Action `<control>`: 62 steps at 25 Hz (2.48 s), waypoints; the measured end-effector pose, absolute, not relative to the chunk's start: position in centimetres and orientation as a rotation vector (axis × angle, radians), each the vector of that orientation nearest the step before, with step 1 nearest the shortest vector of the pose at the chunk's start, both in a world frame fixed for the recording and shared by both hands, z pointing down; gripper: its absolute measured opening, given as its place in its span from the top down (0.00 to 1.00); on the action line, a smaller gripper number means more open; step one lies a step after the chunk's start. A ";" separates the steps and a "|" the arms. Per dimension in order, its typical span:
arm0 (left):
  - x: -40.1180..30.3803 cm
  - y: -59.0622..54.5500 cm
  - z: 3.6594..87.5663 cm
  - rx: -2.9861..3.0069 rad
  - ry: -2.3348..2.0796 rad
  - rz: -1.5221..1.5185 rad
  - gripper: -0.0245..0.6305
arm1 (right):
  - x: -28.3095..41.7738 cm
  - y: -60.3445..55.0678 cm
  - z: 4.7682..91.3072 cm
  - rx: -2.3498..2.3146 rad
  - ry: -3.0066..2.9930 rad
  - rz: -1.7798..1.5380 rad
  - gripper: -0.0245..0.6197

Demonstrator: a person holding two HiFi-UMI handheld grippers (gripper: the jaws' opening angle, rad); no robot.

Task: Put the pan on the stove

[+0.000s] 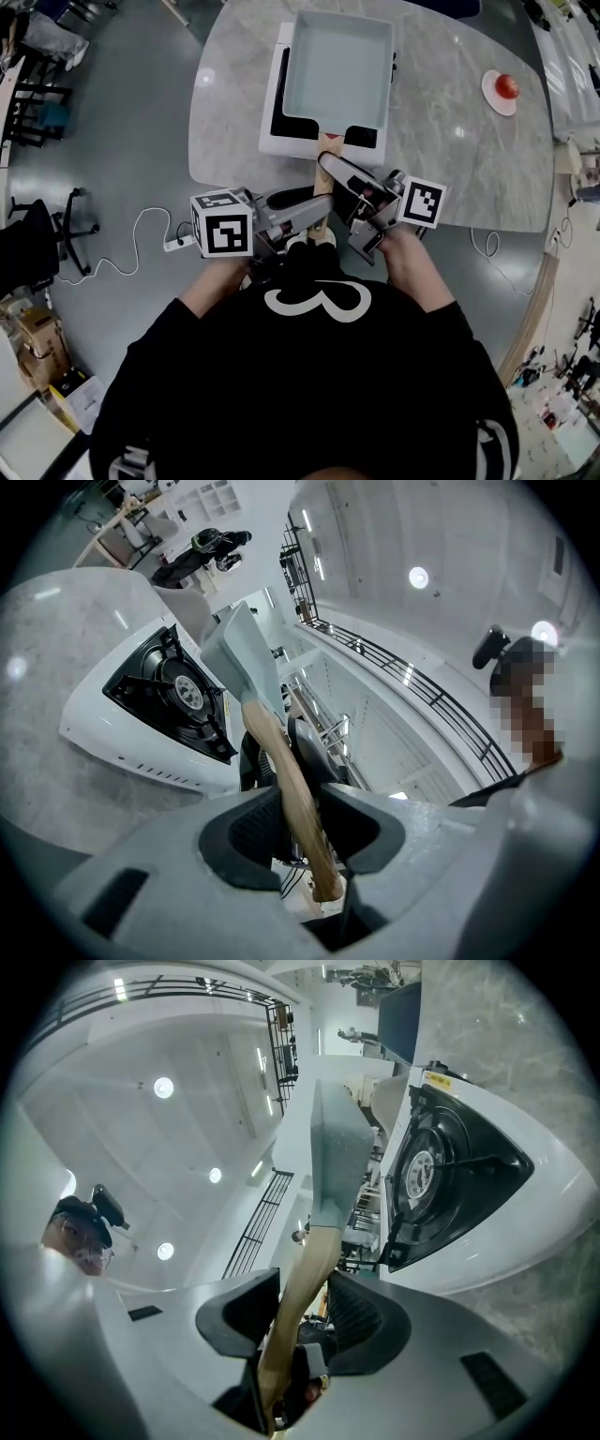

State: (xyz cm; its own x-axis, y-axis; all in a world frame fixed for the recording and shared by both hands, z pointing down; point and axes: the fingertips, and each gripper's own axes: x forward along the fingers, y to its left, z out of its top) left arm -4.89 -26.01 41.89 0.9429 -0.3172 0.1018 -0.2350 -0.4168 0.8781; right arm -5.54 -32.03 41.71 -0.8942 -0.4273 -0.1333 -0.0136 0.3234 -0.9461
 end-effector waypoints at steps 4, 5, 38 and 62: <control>-4.8 -26.2 42.9 2.011 -0.386 -0.084 0.75 | -5.5 -32.3 42.7 -0.404 2.218 -1.616 0.73; -4.8 -26.3 43.1 2.005 -0.387 -0.081 0.75 | -5.4 -32.3 43.0 -0.406 2.213 -1.622 0.73; -4.7 -26.6 46.2 1.895 -0.393 -0.059 0.74 | -5.3 -32.5 47.1 -0.410 2.099 -1.739 0.73; -4.5 -27.3 45.4 1.913 -0.319 -0.111 0.63 | -5.2 -32.5 46.4 -0.548 2.228 -1.607 0.65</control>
State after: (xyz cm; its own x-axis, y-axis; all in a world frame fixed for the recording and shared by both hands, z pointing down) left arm -4.52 -27.30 45.36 0.9588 -0.2738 0.0763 -0.1672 -0.3261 0.9304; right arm -5.19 -32.50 46.39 -0.8683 -0.4938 -0.0474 -0.1109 0.2864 -0.9517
